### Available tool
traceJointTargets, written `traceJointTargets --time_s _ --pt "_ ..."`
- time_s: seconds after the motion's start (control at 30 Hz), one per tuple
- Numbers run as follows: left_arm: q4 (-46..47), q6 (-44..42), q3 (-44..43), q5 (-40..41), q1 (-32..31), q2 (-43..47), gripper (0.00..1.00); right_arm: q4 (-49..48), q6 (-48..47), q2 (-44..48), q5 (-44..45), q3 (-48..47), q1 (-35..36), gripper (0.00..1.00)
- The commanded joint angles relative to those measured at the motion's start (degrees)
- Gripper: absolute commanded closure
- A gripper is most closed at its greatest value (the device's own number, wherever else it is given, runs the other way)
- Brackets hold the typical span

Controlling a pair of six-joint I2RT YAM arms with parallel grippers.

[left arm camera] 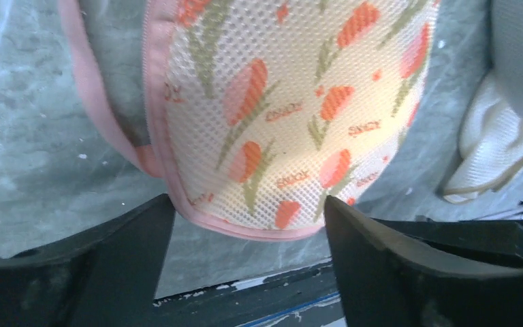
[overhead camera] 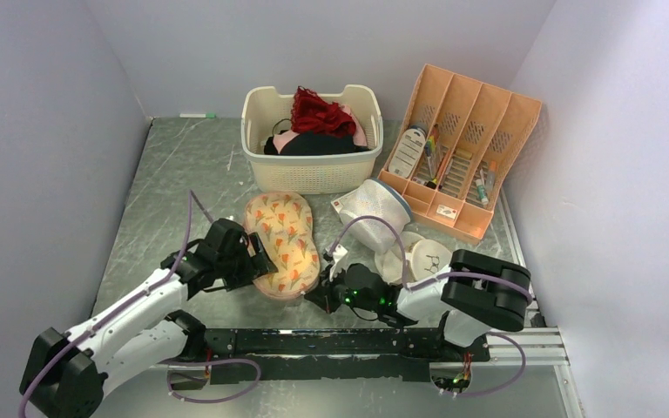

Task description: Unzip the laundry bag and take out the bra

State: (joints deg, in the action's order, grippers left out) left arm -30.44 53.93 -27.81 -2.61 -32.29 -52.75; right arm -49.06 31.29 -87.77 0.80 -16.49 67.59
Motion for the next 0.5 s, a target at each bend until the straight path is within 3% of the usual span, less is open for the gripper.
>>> traceJointTargets --time_s 0.0,0.13,0.3,0.47 --pt "-2.63 3.02 1.79 -3.54 0.13 3.66 0.03 -6.45 3.38 -1.96 1.34 -1.62 -0.23 1.0" --pt "-5.1 6.28 4.56 -3.55 0.13 7.54 0.02 -4.92 2.34 -2.61 1.96 -3.22 -0.51 1.0" --pt "-6.01 8.72 5.36 -6.52 -0.03 9.52 0.12 -1.18 1.01 -1.29 3.1 -4.55 -0.71 1.0" --pt "6.26 12.48 11.4 -13.04 -0.18 8.81 0.16 -3.87 2.56 -2.73 1.41 -4.07 -0.68 1.0"
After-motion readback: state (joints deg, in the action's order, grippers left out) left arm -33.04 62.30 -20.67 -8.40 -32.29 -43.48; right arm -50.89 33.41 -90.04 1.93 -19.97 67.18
